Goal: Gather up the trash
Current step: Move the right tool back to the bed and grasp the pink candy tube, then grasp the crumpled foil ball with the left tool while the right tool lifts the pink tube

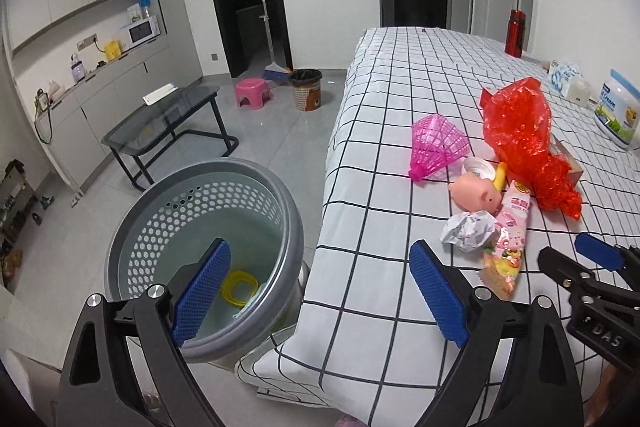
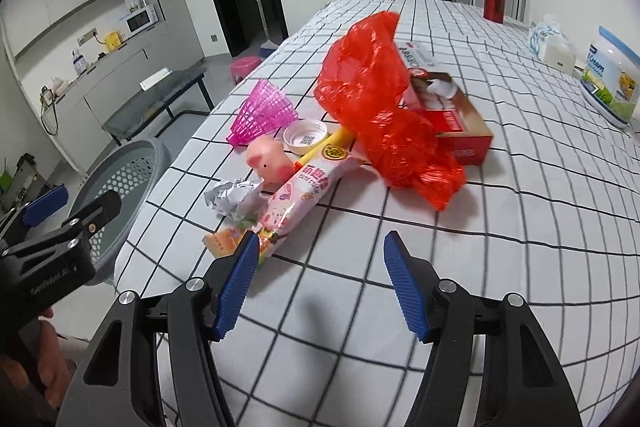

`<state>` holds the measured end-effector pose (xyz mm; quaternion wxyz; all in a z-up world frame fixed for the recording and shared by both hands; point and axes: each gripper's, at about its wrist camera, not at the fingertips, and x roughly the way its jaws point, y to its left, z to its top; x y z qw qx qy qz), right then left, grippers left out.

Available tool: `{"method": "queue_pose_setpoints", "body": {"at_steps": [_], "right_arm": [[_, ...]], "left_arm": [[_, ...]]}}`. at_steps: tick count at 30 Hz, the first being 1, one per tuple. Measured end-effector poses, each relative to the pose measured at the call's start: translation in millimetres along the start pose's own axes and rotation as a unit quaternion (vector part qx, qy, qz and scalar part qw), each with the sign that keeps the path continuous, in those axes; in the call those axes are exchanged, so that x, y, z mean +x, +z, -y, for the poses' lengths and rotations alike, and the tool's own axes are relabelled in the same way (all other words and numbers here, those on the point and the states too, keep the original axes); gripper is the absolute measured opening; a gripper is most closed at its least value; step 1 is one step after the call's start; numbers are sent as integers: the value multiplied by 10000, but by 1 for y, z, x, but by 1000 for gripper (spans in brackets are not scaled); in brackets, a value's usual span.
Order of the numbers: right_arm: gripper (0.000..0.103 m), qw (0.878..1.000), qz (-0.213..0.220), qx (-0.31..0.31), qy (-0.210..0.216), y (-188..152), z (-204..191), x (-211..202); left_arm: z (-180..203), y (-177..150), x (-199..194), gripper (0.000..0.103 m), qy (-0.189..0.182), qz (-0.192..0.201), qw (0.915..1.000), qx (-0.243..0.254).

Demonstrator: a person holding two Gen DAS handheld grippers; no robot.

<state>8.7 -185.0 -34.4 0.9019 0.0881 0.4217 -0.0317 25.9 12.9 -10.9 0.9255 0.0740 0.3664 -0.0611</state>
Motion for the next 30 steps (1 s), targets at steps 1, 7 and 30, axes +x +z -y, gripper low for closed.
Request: {"method": "queue_pose_setpoints", "body": {"at_steps": [1,7,30], "right_arm": [[62,10000,-48,-1,-1,2,-3,5],[62,9997,-250,42,-13,9,-12,25],[14,9992,-263,-30,291,11,-16,34]], "left_arm": [[-1,0,1,89,22,9,10000,-12],[-6,1,9,89,98,-22,9999,-46],[4,1,22,91,-318,-280,9991,-37]]}}
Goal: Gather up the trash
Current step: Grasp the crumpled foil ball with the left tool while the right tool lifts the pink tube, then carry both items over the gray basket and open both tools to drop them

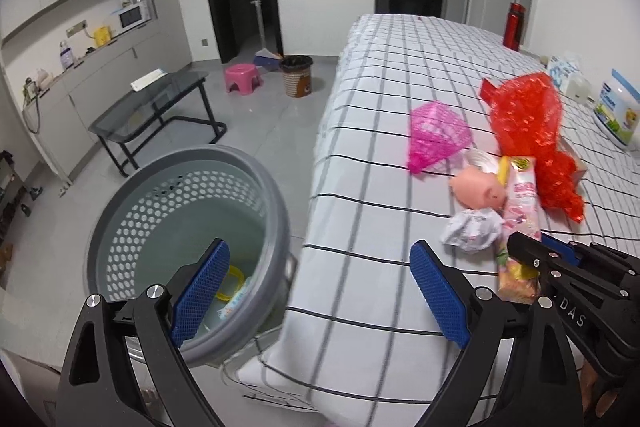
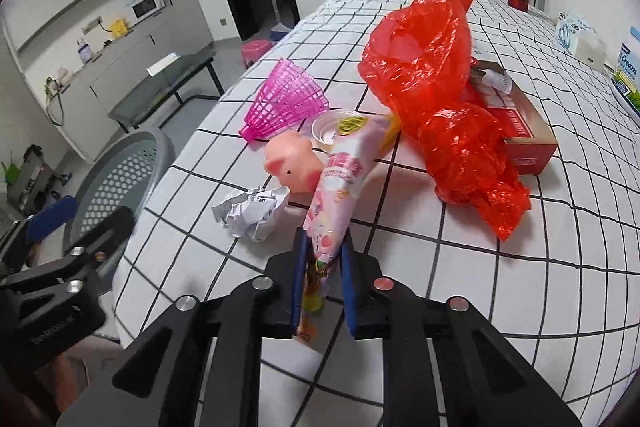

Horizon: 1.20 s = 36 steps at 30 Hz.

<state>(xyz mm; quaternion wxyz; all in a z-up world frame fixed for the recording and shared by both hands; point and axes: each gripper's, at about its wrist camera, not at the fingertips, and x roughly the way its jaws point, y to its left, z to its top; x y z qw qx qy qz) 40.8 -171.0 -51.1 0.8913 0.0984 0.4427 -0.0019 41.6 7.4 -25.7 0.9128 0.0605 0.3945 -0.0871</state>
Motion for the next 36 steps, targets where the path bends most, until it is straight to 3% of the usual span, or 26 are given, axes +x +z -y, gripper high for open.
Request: {"method": "queue_pose_setpoints", "body": {"at_steps": [5,17,19,22,25,27,36], "right_arm": [[11,9996,70,72,273,-10,13,-18],[11,9979,390,255,445,-28,48,-63],[11,9976,433,257,479,-29,50,-67],[11,9972,460,270,521,-30,52,-69],[11,9972,443,273,539,-31,54,-68],[11,9972,432,276,553,-31,54,-67],[11,9973,429,156,573,-29,41,-69]], "left_arm": [[20,-1,6,92,-370,-127,9992,93],[72,9,39,92,-733,-512,9957,238],[78,9,47,89,-725,-609,9950,303],[84,10,56,74,-700,-701,9944,361],[85,10,53,56,-719,-627,9946,420],[82,10,50,37,-766,-623,9943,393],[50,6,22,37,-808,-419,9958,136]]}}
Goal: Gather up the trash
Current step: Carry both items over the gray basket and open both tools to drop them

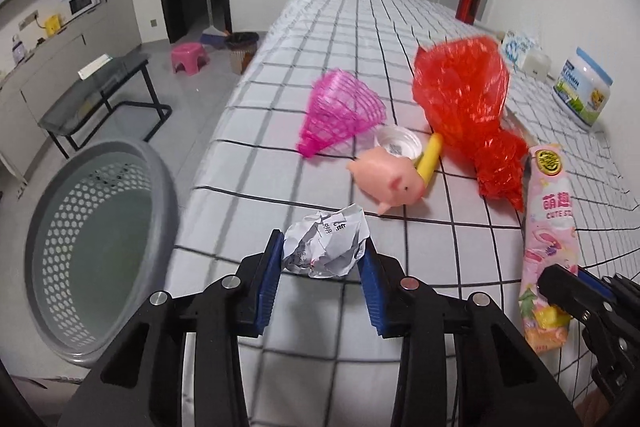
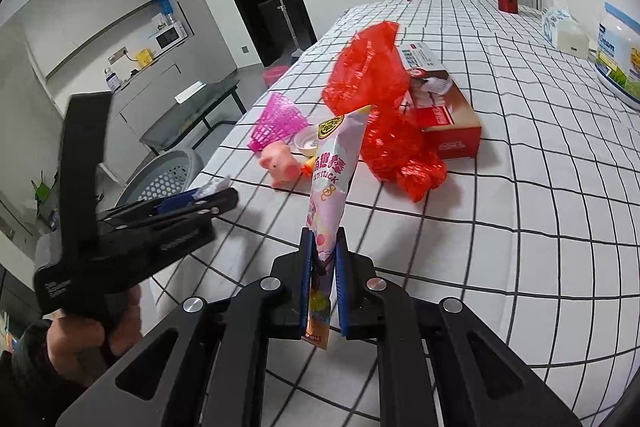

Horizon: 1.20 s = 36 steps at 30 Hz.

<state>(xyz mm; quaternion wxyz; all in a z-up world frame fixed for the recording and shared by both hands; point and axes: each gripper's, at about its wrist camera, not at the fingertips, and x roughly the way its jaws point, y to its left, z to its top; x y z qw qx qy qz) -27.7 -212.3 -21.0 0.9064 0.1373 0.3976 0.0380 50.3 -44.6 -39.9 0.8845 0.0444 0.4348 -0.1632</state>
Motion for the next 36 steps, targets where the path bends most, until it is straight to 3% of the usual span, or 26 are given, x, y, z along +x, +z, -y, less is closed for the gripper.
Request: {"method": "queue_pose_setpoints", "body": {"at_steps": [11,17,22,36], "right_arm": [[11,9969,-28,-677,409,26,-78,20],[11,9885,-174,-1231,863,42,-142,52],[11,9799,-411,-1559,1173,53,-185,85],[11,9643,-1258,-1828,1447,55,-229,174]], "left_arm": [[-81,-3,-58,37,709,491,9961,-198],[-148,-2,-72,37,1396,635,9871,-455],[-191,2,-73,37,1699,643,9812,-658],[-235,-14,-21,41,1777,59,9766,-1211]]}}
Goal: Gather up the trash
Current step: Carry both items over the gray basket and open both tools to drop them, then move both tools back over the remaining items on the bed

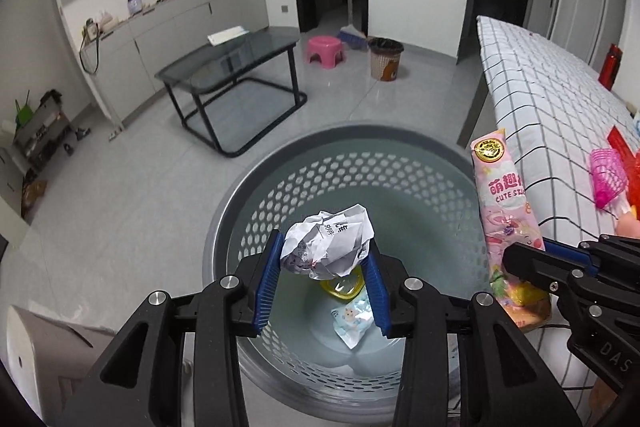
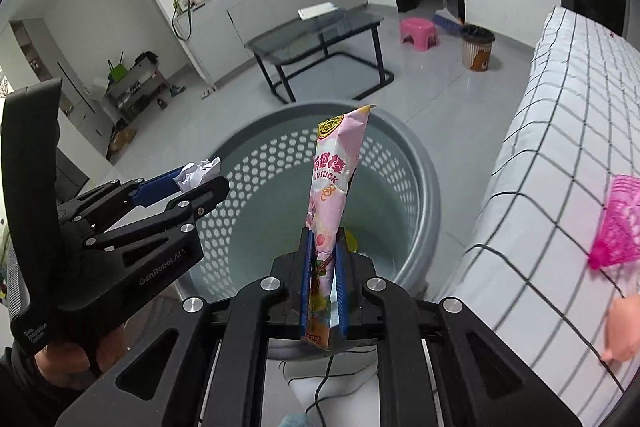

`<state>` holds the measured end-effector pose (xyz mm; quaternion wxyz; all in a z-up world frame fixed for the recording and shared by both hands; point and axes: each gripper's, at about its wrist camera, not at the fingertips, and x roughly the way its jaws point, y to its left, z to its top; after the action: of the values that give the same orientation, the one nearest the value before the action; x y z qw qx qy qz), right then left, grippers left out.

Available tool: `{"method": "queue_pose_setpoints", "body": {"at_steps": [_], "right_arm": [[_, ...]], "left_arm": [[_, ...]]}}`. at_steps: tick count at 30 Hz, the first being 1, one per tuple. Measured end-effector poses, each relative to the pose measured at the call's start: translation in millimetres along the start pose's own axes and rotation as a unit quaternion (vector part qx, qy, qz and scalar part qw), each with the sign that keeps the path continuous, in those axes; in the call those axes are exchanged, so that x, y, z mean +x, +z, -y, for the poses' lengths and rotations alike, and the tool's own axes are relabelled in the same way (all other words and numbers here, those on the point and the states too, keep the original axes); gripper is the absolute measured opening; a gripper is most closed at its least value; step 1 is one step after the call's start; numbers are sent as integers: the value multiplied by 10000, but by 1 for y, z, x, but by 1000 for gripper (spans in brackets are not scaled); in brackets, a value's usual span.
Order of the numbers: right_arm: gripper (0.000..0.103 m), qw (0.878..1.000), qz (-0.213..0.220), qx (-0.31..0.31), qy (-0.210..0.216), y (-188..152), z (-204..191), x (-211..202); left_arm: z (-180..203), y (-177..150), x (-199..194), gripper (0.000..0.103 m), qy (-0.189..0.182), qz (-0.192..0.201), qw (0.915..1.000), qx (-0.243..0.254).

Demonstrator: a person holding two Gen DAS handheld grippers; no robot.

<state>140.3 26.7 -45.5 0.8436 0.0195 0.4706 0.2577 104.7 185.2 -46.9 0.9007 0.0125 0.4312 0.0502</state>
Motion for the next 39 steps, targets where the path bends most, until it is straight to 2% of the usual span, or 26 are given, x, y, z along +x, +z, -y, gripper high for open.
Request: {"method": "queue_pose_setpoints", "body": {"at_steps": [1,4,8,12,26,29,39], "right_arm": [[11,10000,-31,-3,10,0,-1,2],[11,10000,-74,-14,-3,0,-1,8],[20,10000,-38,-48,-76,1,-3,7],[21,9999,-19,-53,-115,1,-7,7],[22,9998,140,6,-173,-6,-1,-7],[26,9995,242,34,-202,-10,-1,-17],[31,9945,735,300,-681,-44,19,-76]], "left_arm": [[0,-1,1,41,10,-14,10000,-6],[-3,-3,5,50,72,-47,9999,-58],[-7,-6,4,62,122,-57,9998,-137],[-10,-8,3,67,151,-55,9997,-209],[-10,-10,-8,68,187,-11,9994,-276],[-6,-10,-14,71,164,27,9995,-263],[34,-17,-39,74,-105,212,9997,86]]}}
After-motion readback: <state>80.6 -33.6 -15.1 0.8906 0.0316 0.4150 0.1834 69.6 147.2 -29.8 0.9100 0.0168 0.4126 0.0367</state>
